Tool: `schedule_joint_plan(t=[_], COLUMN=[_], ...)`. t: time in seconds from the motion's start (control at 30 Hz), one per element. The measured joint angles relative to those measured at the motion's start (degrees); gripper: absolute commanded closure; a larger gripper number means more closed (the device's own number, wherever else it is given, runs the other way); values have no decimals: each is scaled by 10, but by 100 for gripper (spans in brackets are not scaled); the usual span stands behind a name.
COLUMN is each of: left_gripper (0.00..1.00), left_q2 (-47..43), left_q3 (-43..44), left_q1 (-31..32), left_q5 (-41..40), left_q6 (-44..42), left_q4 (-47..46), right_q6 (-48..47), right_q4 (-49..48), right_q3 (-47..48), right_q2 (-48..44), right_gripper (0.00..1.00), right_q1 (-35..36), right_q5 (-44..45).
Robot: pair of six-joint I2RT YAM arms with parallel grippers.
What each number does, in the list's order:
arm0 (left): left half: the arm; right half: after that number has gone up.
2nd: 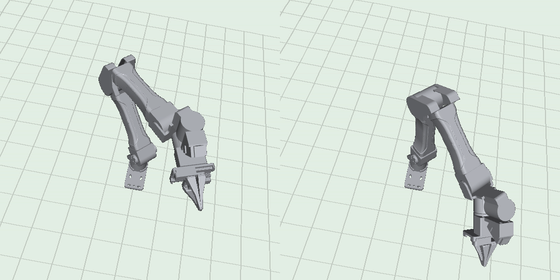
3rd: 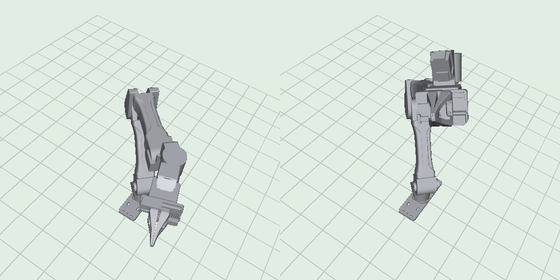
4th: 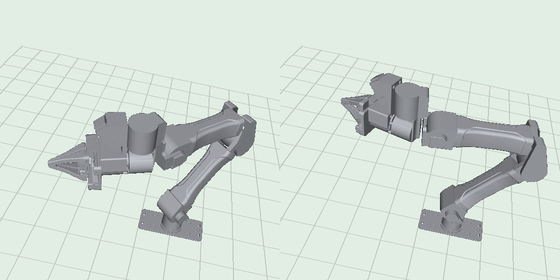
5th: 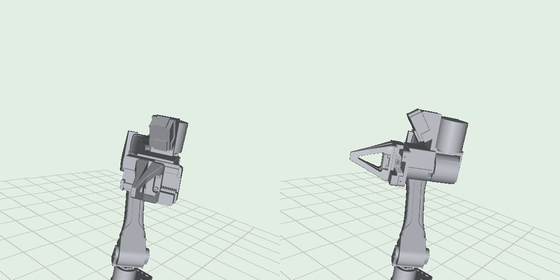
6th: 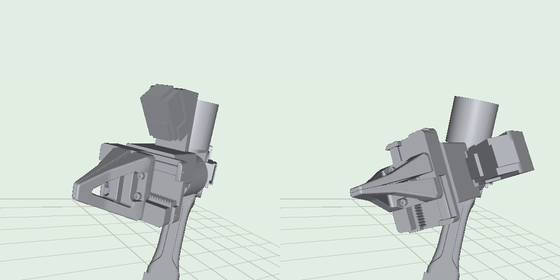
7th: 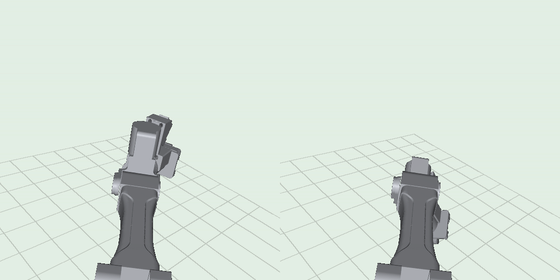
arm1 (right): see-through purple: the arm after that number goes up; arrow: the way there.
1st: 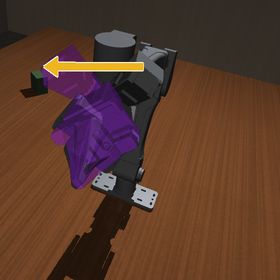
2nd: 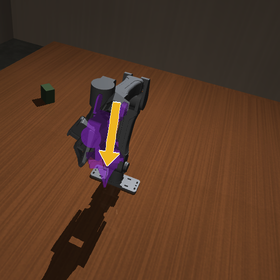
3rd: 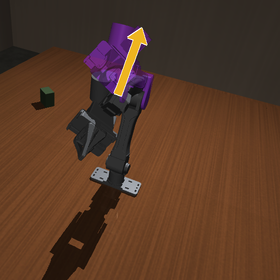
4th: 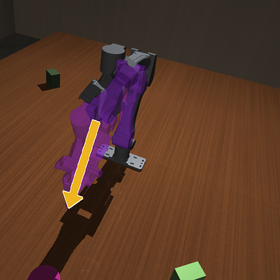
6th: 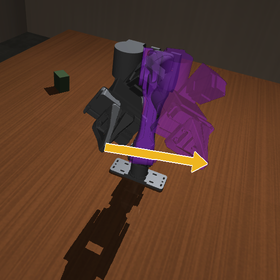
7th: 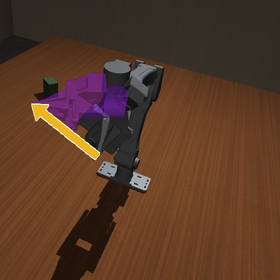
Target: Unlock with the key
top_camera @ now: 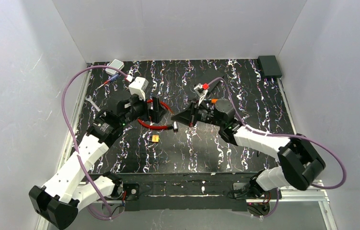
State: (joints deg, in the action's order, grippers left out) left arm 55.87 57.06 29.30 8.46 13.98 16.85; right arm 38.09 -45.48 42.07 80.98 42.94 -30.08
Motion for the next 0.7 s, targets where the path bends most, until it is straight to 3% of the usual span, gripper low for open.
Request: schedule_joint_plan(t=[0.37,0.7], left_gripper=[3,19], left_q2=[79,225], left_q3=[26,95], left_q1=[0,0], left_q5=[-57,-109], left_q6=[67,145], left_q4=[49,126], right_q6=[-7,26], right_q4=[274,461], right_q3=[-61,-100], right_q2=[-196,-325], right_gripper=[99,99], right_q1=[1,2], right_q5=[216,346])
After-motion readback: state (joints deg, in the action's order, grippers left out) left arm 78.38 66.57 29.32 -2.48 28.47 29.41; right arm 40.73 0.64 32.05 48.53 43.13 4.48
